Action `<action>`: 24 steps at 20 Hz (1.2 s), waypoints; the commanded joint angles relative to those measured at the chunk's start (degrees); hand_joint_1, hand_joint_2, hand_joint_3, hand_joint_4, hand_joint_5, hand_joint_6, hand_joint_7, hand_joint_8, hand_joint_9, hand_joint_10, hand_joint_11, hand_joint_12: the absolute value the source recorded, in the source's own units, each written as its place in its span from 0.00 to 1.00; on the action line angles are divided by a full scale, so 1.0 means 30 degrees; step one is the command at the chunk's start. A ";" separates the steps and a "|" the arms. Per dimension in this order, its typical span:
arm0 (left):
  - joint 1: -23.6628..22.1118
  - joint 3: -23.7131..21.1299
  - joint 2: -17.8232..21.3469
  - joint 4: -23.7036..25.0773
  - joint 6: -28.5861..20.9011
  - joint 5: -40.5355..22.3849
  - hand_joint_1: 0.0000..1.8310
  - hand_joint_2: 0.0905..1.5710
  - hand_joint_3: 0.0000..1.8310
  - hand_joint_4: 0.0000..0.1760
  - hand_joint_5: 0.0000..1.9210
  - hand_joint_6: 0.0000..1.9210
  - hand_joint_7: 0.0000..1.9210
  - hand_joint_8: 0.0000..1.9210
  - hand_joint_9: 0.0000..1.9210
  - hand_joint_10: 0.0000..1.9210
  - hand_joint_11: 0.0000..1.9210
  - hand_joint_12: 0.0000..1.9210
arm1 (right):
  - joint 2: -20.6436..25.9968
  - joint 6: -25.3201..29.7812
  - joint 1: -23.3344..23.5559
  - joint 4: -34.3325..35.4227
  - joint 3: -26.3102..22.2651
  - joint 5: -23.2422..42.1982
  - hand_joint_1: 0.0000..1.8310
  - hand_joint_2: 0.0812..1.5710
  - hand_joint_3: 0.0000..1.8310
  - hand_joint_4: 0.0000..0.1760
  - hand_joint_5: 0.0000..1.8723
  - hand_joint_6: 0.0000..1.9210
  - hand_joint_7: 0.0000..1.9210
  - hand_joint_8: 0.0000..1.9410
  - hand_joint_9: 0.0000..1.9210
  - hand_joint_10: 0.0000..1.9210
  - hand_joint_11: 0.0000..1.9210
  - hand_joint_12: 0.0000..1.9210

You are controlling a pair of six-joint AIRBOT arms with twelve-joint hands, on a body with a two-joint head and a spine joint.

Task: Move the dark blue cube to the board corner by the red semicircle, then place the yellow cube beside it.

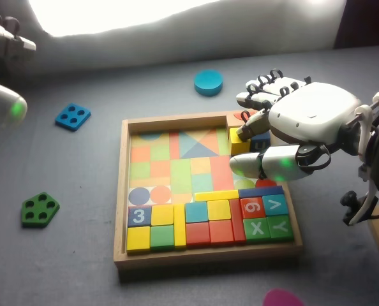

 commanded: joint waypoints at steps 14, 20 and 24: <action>-0.0291 -0.0800 0.0105 0.1507 -0.0401 -0.0374 0.11 0.84 0.00 0.00 0.07 0.00 0.05 0.00 0.02 0.00 0.00 0.22 | 0.0870 0.0708 0.2293 -0.0165 0.0136 0.2361 0.00 0.72 0.00 0.00 0.38 0.00 0.06 0.00 0.00 0.00 0.00 0.00; -0.0291 -0.0871 0.0193 0.1439 -0.0378 -0.0502 0.12 0.82 0.00 0.00 0.09 0.00 0.09 0.01 0.08 0.01 0.00 0.38 | 0.2753 0.0601 0.3319 -0.0165 -0.1940 0.2138 0.00 0.72 0.00 0.00 0.34 0.00 0.07 0.01 0.01 0.00 0.00 0.00; -0.0302 -0.0984 0.0485 0.1355 -0.0368 -0.0513 0.15 0.81 0.00 0.00 0.13 0.01 0.20 0.02 0.26 0.06 0.07 0.69 | 0.4522 0.0123 0.3867 -0.0169 -0.4553 0.1784 0.04 0.73 0.00 0.00 0.31 0.00 0.27 0.02 0.23 0.06 0.00 0.57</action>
